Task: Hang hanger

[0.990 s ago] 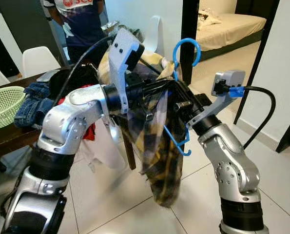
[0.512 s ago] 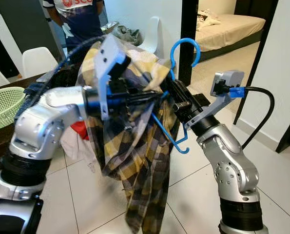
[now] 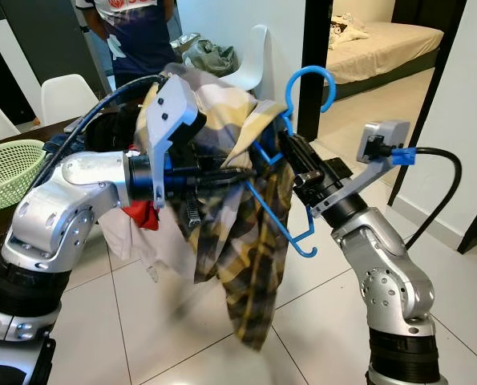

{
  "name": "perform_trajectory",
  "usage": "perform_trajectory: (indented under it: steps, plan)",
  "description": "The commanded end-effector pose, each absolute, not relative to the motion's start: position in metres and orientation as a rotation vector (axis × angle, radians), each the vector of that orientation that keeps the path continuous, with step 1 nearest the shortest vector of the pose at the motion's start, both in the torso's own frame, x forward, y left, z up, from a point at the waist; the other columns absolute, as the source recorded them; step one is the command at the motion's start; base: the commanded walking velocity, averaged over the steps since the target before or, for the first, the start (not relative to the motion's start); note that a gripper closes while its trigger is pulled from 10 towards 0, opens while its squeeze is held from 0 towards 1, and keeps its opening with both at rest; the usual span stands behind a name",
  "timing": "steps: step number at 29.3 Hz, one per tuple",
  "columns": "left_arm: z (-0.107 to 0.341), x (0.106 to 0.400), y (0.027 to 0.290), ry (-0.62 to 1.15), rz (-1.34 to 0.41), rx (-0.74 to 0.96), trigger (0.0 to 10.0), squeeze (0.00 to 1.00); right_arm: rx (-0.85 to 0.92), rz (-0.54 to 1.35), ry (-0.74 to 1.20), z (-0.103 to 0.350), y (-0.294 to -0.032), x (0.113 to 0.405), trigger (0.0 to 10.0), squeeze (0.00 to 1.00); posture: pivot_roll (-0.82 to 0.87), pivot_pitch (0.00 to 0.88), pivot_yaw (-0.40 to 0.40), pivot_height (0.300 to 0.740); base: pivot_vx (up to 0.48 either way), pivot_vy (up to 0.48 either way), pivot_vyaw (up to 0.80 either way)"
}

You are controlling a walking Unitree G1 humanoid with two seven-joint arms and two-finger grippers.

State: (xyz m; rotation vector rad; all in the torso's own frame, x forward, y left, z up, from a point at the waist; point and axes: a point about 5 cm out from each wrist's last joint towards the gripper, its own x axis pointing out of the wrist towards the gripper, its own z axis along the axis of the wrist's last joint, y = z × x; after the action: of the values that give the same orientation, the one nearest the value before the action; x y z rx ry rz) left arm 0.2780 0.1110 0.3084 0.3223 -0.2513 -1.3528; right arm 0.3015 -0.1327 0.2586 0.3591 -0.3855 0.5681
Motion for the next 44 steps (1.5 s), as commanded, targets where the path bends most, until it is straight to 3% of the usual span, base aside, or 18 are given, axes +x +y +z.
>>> perform_trajectory:
  steps: [1,9,15,16,17,27,30,37,44]
  plan:
    - [0.305,0.271,0.11,-0.227,-1.41,0.336,10.0,1.0,0.387,0.574,-0.431,0.266,-0.133,0.3,10.0,0.0,-0.08,0.0,0.084,0.74,0.0,0.0,0.0]
    - [0.303,0.266,0.112,-0.224,-1.435,0.337,10.0,1.0,0.411,0.566,-0.459,0.271,-0.137,0.3,10.0,0.0,-0.07,0.0,0.083,0.74,0.0,0.0,0.0]
    - [0.324,0.261,0.134,-0.371,-1.306,0.282,10.0,1.0,0.416,0.541,-0.49,0.276,-0.157,0.3,10.0,0.0,-0.05,0.0,0.07,0.74,0.0,0.0,0.0]
    - [0.336,0.261,0.151,-0.452,-1.189,0.276,10.0,0.27,0.413,0.554,-0.517,0.281,-0.171,0.295,10.0,0.0,-0.05,0.0,0.063,0.74,0.0,0.0,0.0]
    - [0.345,0.261,0.166,-0.508,-1.086,0.285,10.0,0.0,0.41,0.578,-0.545,0.286,-0.184,0.29,10.0,0.0,-0.04,0.0,0.058,0.74,0.0,0.0,0.0]
    - [0.356,0.267,0.214,-0.534,-0.805,0.441,10.0,0.0,0.372,0.711,-0.621,0.302,-0.211,0.266,10.0,0.0,-0.04,0.0,0.053,0.74,0.0,0.0,0.0]
    - [0.352,0.275,0.239,-0.455,-0.782,0.535,10.0,0.0,0.281,0.878,-0.621,0.303,-0.212,0.244,10.0,0.0,-0.03,0.0,0.051,0.74,0.0,0.0,0.0]
    - [0.348,0.28,0.24,-0.424,-0.847,0.54,10.0,0.0,0.199,1.046,-0.568,0.299,-0.207,0.225,10.0,0.0,-0.04,0.0,0.054,0.74,0.0,0.0,0.0]
    - [0.34,0.285,0.217,-0.379,-1.022,0.589,10.0,0.0,0.166,1.131,-0.529,0.301,-0.205,0.218,10.0,0.0,-0.05,0.0,0.072,0.74,0.0,0.0,0.0]
